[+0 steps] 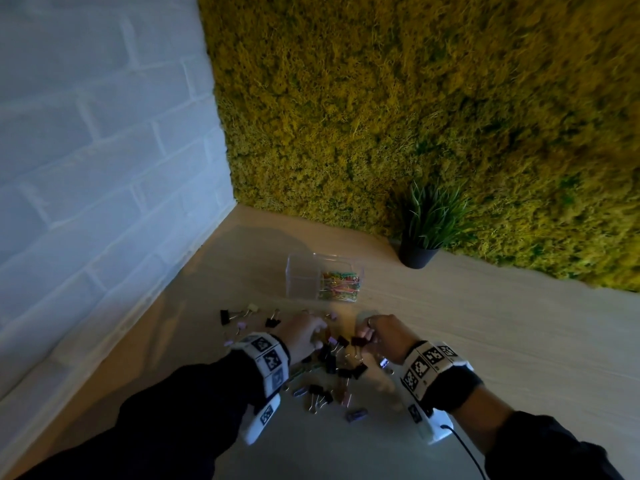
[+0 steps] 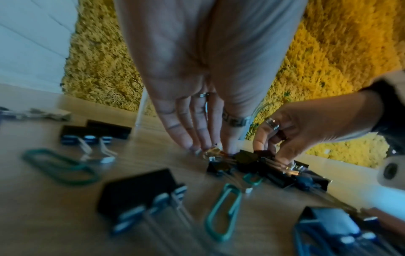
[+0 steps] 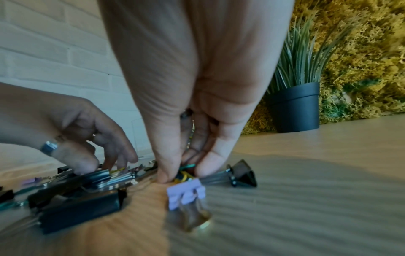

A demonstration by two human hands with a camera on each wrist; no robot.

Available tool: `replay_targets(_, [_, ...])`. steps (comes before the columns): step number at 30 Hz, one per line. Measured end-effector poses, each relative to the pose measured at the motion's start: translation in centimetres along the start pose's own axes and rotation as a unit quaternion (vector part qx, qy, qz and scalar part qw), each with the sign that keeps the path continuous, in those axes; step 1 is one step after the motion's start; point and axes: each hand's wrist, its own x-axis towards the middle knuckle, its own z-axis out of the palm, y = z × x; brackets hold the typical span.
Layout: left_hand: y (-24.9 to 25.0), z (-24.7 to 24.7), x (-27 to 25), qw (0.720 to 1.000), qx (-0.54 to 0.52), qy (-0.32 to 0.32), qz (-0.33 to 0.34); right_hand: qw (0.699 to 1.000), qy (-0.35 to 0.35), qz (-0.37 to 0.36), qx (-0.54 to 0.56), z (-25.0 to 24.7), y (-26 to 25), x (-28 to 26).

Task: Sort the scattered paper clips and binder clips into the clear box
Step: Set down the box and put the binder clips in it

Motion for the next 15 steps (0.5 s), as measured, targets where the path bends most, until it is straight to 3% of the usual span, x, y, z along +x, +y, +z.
replay_targets(10, [0.2, -0.3, 1.3, 0.997, -0.059, -0.024, -0.037, 0.997, -0.014, 0.077, 0.026, -0.5, 0.7, 0.1])
replay_targets(12, [-0.4, -1.0, 1.0, 0.984, -0.169, 0.001, -0.049, 0.996, -0.012, 0.080, 0.040, -0.5, 0.7, 0.2])
replay_targets(15, [-1.6, -3.0, -0.4, 0.941, -0.321, 0.026, -0.100, 0.996, 0.004, 0.085, 0.041, -0.4, 0.6, 0.1])
